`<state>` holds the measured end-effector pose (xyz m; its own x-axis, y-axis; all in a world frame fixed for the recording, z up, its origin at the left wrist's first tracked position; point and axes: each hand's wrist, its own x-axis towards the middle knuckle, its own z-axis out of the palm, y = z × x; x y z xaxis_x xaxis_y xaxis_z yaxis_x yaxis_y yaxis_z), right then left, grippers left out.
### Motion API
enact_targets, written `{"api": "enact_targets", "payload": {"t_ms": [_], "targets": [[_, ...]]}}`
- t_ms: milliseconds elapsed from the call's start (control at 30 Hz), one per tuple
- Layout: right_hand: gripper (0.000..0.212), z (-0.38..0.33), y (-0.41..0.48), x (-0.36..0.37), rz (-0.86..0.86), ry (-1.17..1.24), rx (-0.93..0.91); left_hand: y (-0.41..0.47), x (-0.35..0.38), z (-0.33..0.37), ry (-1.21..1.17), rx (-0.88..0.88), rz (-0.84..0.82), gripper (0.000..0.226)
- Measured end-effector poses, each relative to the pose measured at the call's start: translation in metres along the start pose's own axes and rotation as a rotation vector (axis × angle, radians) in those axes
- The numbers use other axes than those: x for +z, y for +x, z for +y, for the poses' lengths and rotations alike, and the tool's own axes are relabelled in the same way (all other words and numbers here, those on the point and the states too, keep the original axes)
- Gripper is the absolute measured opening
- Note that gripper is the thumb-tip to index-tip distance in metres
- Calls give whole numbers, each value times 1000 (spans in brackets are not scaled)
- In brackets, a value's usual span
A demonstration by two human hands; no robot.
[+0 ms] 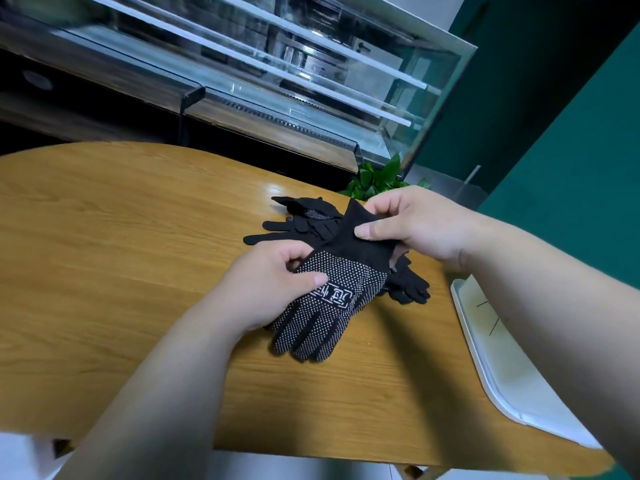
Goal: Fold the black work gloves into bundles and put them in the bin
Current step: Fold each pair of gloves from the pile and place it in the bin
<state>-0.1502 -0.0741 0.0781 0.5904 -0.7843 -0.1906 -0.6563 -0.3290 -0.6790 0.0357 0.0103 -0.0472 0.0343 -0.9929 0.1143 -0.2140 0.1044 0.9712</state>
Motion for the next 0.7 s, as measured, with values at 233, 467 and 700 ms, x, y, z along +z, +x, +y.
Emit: {"api": "enact_targets", "payload": {"t_ms": [233,467,700], "targets": [[7,5,-12,-6,286,-113,-47,2,-7,4,-60,-50,275,5],[7,66,-57,87,57,-472,-227,-1,-1,5,-6,-51,214,5],[18,103,-90,141,74,-463,-250,-6,7,3,94,-80,94,8]]}}
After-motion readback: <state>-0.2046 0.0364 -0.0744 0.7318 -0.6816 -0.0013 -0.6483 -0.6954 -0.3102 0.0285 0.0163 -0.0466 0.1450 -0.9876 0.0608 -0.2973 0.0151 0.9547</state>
